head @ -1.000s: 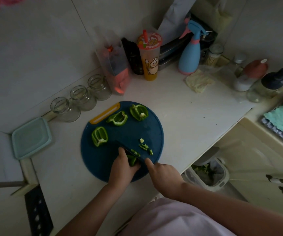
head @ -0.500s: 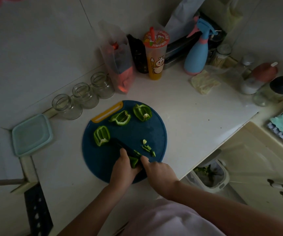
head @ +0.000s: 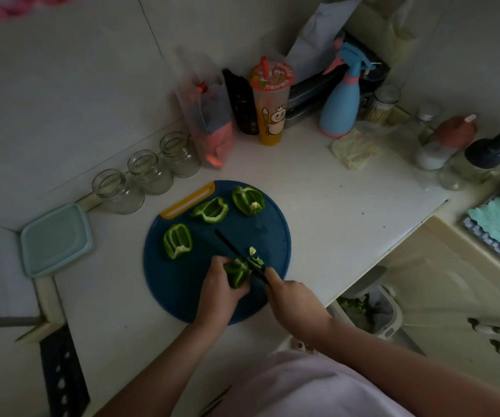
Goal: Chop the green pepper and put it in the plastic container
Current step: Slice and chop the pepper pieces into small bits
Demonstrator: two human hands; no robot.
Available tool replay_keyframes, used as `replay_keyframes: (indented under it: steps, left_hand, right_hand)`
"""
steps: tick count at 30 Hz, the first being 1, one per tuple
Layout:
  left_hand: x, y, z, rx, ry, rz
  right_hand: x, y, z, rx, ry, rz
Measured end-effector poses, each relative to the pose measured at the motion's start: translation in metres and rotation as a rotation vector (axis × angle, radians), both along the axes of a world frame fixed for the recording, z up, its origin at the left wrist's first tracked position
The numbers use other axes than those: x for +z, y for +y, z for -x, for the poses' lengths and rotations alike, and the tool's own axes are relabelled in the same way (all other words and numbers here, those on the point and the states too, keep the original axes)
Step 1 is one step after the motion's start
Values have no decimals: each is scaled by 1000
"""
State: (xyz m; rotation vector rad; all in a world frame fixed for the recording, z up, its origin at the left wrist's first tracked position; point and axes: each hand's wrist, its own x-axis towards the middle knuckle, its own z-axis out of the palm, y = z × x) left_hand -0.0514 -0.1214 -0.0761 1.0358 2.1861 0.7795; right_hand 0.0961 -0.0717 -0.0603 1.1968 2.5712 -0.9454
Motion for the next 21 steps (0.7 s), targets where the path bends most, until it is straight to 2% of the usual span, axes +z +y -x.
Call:
replay_keyframes:
  steps: [5,11,21]
  left_hand:
    - [1,4,-4,-6,63,42]
    - [-2,1,-2,-32,125,67]
    - [-4,1,1,-49,89,50]
  right_hand:
    - [2,-6,-1,91,-85,-101]
    - [2,-9,-3,127,-109,-126]
    - [-2,-5,-2,154,-117,-142]
